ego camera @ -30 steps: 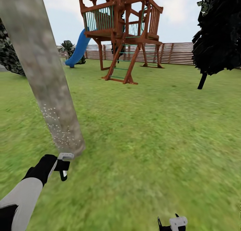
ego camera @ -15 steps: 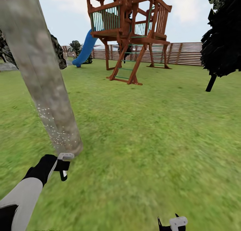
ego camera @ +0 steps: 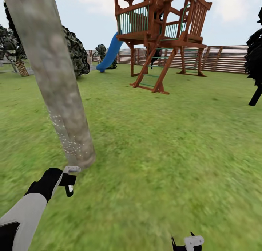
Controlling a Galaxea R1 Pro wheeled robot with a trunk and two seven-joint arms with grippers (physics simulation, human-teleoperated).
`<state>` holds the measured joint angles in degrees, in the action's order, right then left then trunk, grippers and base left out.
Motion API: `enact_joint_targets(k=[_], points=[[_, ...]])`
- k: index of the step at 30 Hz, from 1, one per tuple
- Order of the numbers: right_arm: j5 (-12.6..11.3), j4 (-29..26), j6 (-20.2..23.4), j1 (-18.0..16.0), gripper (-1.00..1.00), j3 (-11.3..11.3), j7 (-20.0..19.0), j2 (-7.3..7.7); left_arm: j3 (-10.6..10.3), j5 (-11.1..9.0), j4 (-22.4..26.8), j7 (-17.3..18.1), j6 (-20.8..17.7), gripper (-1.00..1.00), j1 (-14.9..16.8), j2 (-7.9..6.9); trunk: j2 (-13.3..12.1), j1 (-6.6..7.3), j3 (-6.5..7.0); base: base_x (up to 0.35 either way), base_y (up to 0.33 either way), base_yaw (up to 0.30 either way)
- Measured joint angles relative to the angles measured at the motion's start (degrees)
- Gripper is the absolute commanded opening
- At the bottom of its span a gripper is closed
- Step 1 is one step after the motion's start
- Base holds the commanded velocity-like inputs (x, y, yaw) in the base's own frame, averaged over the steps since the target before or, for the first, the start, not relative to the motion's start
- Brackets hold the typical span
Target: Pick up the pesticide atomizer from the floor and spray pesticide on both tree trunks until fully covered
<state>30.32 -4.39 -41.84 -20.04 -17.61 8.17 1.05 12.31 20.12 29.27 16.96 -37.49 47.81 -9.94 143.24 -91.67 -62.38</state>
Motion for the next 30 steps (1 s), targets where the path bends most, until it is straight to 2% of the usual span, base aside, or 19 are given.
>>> enact_joint_targets(k=[14, 30], points=[[0.0, 0.0, 0.0, 0.0, 1.0, 0.03, 0.0, -0.06, 0.02, 0.01, -0.01, 0.0, 0.02, -1.0, 0.0, 0.0, 0.0, 0.0, 0.0, 0.077, -0.274, 0.023], [0.01, 0.0, 0.0, 0.0, 1.0, 0.03, 0.0, -0.08, 0.0, -0.01, 0.0, 0.0, -0.03, -1.0, 0.0, 0.01, 0.0, 0.0, 0.0, 0.004, -0.274, 0.267]])
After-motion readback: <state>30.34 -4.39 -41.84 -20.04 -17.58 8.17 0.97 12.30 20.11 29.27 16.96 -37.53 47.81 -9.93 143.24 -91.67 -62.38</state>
